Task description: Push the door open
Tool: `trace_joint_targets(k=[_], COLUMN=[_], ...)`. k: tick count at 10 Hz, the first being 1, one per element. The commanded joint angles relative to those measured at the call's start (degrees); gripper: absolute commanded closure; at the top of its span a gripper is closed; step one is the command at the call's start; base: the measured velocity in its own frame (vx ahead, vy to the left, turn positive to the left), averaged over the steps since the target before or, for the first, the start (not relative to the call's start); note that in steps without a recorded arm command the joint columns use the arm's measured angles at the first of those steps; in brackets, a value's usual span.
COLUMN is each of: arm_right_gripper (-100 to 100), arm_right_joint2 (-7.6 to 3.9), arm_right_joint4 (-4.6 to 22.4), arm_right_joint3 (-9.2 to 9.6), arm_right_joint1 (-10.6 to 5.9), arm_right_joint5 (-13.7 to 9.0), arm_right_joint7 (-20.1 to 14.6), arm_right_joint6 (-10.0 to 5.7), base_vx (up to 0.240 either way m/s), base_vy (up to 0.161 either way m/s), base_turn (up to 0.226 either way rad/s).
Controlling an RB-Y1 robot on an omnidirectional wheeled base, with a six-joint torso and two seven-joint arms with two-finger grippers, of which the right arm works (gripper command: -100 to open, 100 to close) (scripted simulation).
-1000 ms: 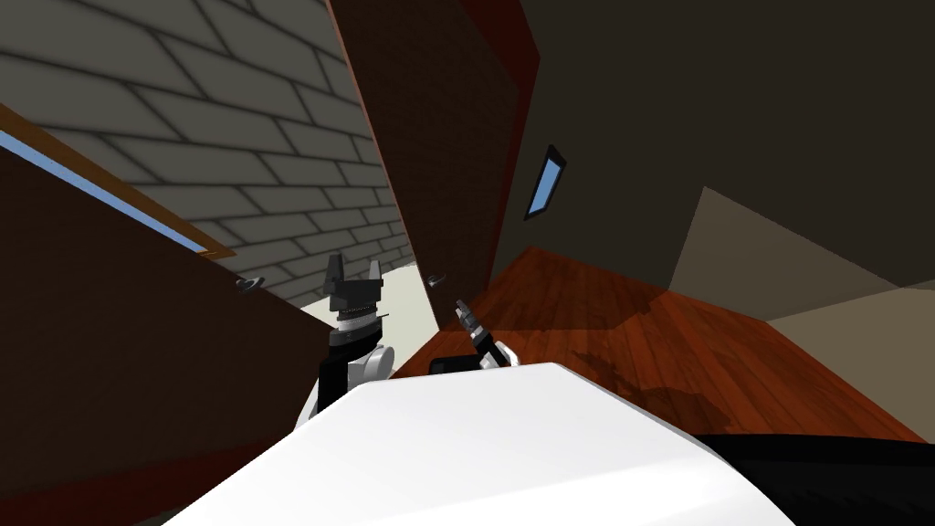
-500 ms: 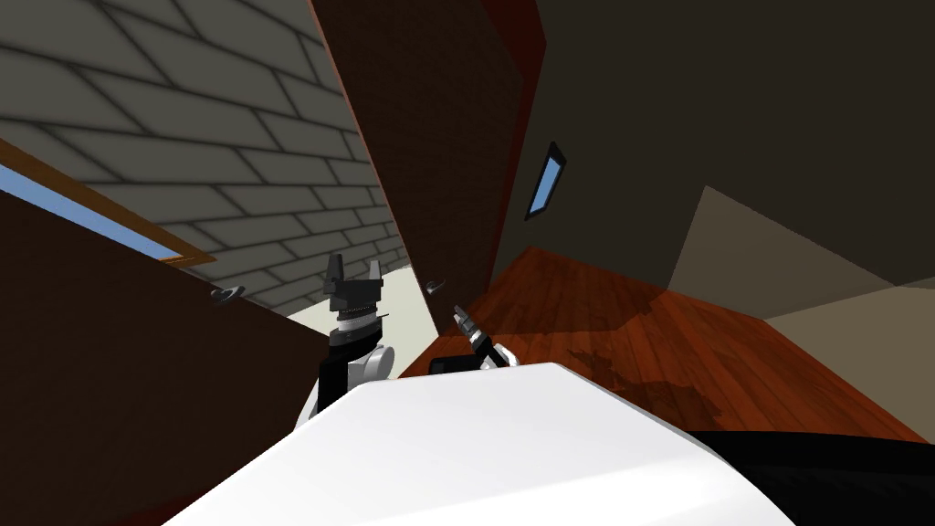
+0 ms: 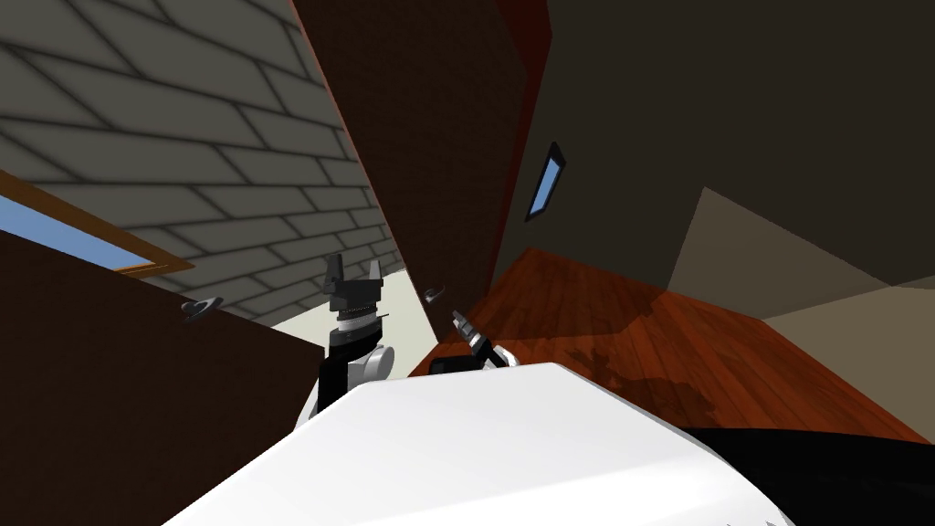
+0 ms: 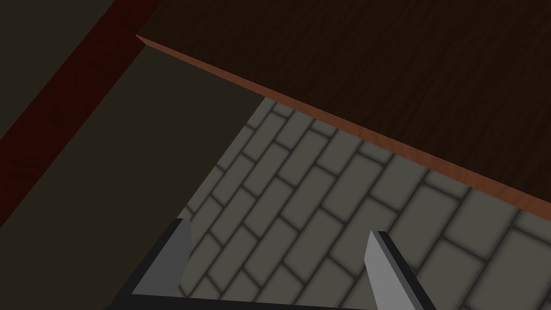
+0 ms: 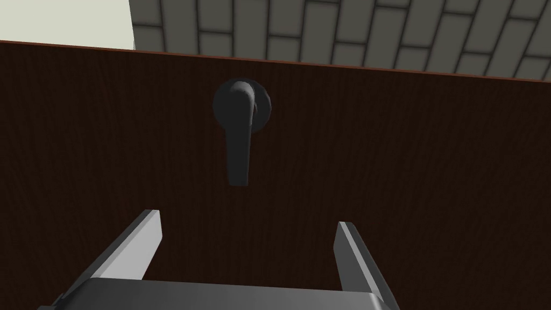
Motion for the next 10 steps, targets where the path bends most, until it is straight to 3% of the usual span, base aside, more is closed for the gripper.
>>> trace_joint_targets(k=[1, 2, 10], arm_right_gripper=[-100, -100, -100], arm_right_joint2=[-0.03, -0.1, 1.45], arm_right_joint4=[1.61, 2.85, 4.91], arm_right_joint3=[0.99, 1.71, 0.09], arm_right_joint1=[-0.59, -1.06, -1.0], arm_right_joint5=[-0.06, -0.11, -0.07], arm_right_joint7=[-0.17, -0.32, 0.45], arm_right_joint6=[-0.26, -0.49, -1.64], base_vx=[0.146, 0.197, 0.141], base_vy=[0.028, 0.065, 0.114], base_turn=[-0.027, -0.038, 0.027])
